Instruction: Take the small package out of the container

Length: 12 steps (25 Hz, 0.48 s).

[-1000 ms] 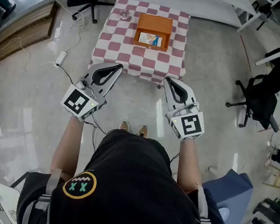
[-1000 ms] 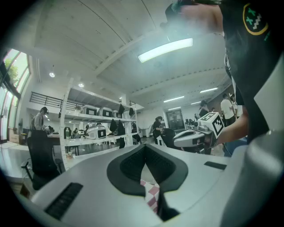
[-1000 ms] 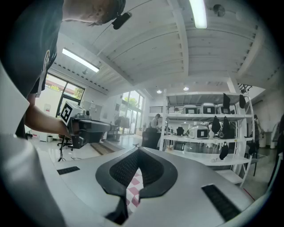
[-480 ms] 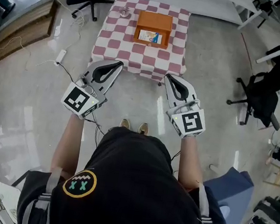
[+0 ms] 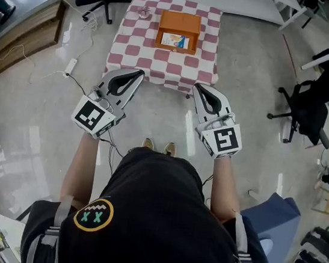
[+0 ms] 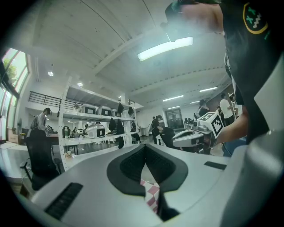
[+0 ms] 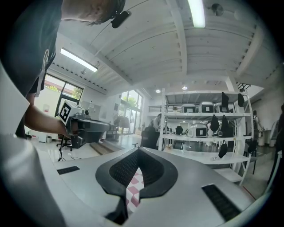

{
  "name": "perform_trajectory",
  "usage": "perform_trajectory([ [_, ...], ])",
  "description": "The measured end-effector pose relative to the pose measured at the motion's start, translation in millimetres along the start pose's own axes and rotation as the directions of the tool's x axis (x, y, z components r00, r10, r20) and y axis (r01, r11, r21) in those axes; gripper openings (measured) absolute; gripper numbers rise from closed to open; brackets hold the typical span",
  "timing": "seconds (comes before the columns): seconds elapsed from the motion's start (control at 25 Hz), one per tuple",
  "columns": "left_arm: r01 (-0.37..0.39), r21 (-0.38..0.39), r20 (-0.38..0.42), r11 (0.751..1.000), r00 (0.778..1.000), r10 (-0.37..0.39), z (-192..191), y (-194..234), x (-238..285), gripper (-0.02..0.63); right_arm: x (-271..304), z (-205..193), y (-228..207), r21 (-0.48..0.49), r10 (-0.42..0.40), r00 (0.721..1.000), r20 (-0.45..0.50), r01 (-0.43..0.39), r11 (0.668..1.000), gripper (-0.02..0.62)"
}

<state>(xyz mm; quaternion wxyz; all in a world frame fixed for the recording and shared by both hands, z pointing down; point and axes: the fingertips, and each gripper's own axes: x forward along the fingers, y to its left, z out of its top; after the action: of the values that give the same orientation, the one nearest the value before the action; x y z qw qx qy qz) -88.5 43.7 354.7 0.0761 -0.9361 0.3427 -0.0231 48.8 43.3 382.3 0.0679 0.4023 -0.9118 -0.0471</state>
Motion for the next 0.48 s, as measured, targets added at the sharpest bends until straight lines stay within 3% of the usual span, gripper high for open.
perform_trajectory([
  [0.48, 0.007, -0.004, -0.002, 1.0, 1.0, -0.007, -2.1, 2.5, 3.7, 0.017, 2.9, -1.0, -1.3, 0.013, 0.011, 1.0, 0.004, -0.011, 1.0, 0.075],
])
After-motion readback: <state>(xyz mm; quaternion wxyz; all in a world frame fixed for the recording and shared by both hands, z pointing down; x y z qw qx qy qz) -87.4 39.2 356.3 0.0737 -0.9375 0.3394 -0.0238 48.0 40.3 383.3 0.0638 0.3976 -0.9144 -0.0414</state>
